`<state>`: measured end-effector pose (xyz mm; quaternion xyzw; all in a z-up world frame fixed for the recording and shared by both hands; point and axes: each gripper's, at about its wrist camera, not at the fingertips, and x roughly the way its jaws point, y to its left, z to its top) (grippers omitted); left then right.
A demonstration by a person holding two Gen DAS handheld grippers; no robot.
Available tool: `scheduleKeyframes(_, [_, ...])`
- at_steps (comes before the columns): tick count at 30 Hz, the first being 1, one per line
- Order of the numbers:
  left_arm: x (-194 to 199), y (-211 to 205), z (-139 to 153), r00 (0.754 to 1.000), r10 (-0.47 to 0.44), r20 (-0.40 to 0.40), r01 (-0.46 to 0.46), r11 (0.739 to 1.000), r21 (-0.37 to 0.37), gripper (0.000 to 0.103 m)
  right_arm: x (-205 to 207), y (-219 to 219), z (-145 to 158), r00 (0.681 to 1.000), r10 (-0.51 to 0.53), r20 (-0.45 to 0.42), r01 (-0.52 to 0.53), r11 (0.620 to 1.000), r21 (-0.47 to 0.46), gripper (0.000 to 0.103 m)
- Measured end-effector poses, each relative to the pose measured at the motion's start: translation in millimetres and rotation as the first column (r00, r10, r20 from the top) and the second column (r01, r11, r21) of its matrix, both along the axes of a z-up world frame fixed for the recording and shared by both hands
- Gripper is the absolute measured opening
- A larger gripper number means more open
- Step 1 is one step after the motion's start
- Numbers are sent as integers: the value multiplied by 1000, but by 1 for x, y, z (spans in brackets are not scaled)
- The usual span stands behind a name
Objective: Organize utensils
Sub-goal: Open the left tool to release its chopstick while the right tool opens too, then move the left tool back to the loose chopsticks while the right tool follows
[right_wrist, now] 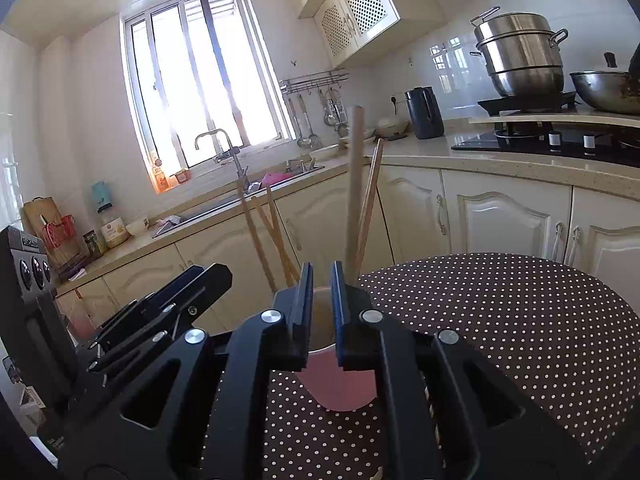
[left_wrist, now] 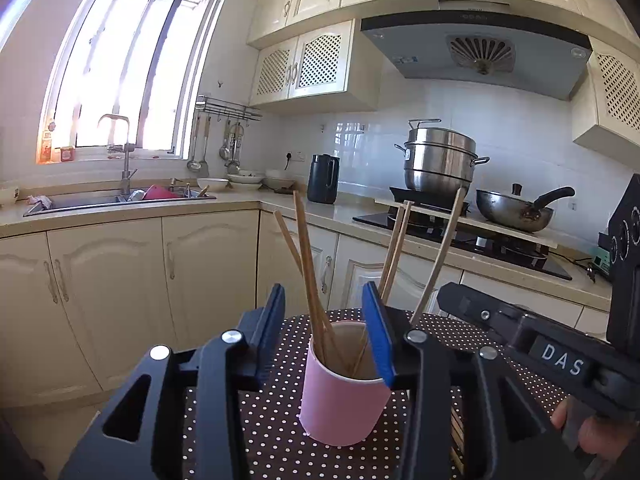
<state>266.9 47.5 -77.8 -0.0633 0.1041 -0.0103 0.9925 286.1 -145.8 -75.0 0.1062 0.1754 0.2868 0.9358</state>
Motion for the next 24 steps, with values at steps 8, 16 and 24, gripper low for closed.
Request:
scheduleKeyframes(8, [-26,-2,15,1000,13,17,-13,1000,16,53,-26,-10,16,999,-19,31,19,1000,-1,42])
scheduleKeyframes(16, [-44,-16,23,1000,4,-16,-3,999,48,59,-51,-24,26,998,-36,43,37,999,-21,42])
scheduleKeyframes(24, [-44,-45,17,990,-56,-129,64,996,62,59,-63,-54,21,997,-76,-1,76,996,-46,43])
